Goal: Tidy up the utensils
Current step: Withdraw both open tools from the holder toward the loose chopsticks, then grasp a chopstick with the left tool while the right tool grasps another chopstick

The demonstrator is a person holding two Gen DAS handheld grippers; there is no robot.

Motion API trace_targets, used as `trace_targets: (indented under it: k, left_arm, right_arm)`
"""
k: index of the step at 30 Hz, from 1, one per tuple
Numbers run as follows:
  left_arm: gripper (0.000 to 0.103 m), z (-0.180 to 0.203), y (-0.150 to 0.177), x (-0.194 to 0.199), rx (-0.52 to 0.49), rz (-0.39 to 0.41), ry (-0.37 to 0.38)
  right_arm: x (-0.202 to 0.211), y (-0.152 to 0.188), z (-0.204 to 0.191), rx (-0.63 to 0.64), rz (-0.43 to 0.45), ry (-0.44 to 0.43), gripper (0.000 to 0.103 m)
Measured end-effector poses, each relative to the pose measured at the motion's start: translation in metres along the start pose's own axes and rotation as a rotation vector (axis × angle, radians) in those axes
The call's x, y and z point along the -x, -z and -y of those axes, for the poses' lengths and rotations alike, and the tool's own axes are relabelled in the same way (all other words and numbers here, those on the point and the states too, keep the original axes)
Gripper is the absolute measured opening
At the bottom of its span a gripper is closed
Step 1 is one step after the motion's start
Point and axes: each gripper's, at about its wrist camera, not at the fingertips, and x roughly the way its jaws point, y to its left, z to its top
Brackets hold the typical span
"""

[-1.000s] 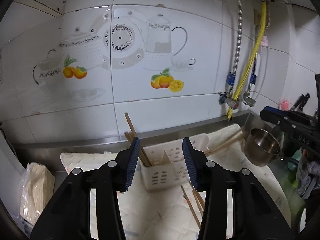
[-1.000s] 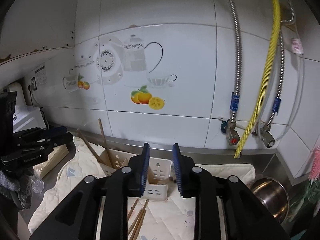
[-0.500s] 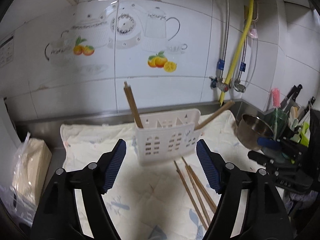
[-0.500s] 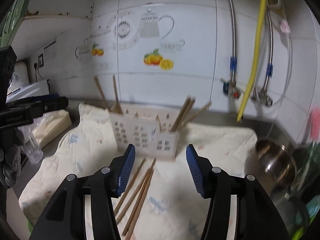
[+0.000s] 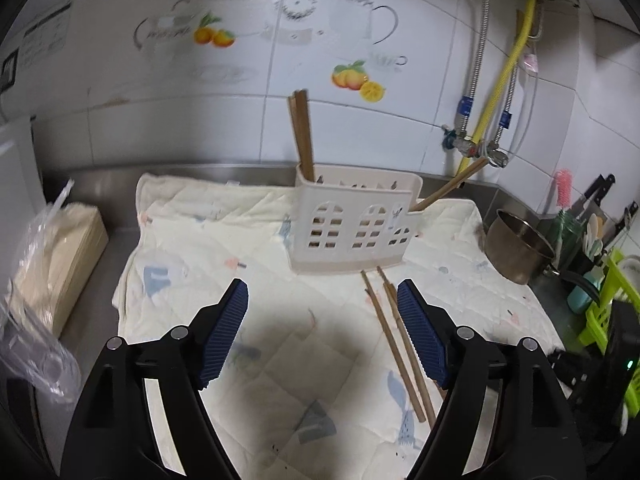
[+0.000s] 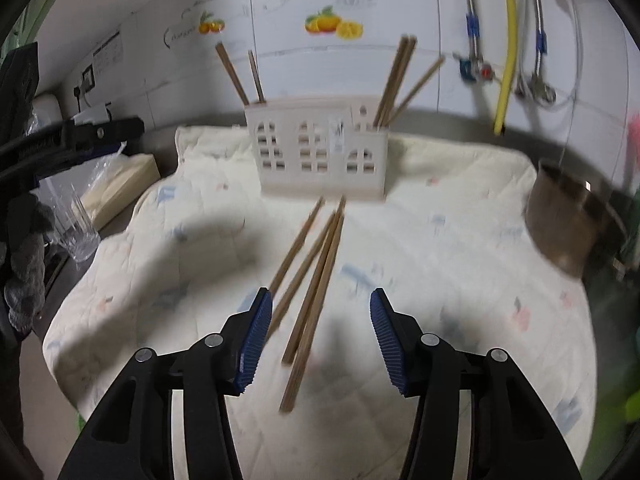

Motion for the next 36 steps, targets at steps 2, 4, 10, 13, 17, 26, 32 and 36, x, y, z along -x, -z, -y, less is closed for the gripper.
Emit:
trace_targets:
  k: [2,4,10,13,17,26,32,36]
  left_arm:
    - [0.076,-0.004,0.004,-0.001,0.009,-0.004,-0.007]
    - [0.076,-0.008,0.008,-0.001,0.024,-0.013,-0.010]
    - [0.076,-0.013,0.017,-0.003,0.045,-0.026,-0.017]
    - [0.076,-0.015,0.020,-0.004,0.051,-0.033,-0.019]
    - [0.076,-0.016,0.024,-0.006,0.056,-0.041,-0.019]
    - [0.076,-0.016,0.027,-0.010,0.062,-0.055,-0.020]
    - [0.076,-0.012,0.030,-0.012,0.059,-0.065,-0.013]
    - [0.076,-0.008,0.034,-0.015,0.055,-0.077,-0.008]
  right_arm:
    - [-0.005,0.012,0.000,-0.030,-0.027,-0.011,0.044]
    - [-0.011,0.020,0.000,-0.047,-0.056,-0.020,0.041]
    - [-0.024,0.034,-0.004,-0.067,-0.108,-0.042,0.030]
    - [-0.029,0.034,-0.007,-0.059,-0.114,-0.033,0.025]
    - [-0.037,0.034,-0.005,-0.065,-0.123,-0.027,0.020]
    - [-0.046,0.033,-0.003,-0.071,-0.143,-0.013,0.014]
    - [-0.052,0.031,-0.004,-0.065,-0.145,-0.002,0.014]
    - [-0.054,0.029,-0.004,-0.057,-0.142,0.013,0.009]
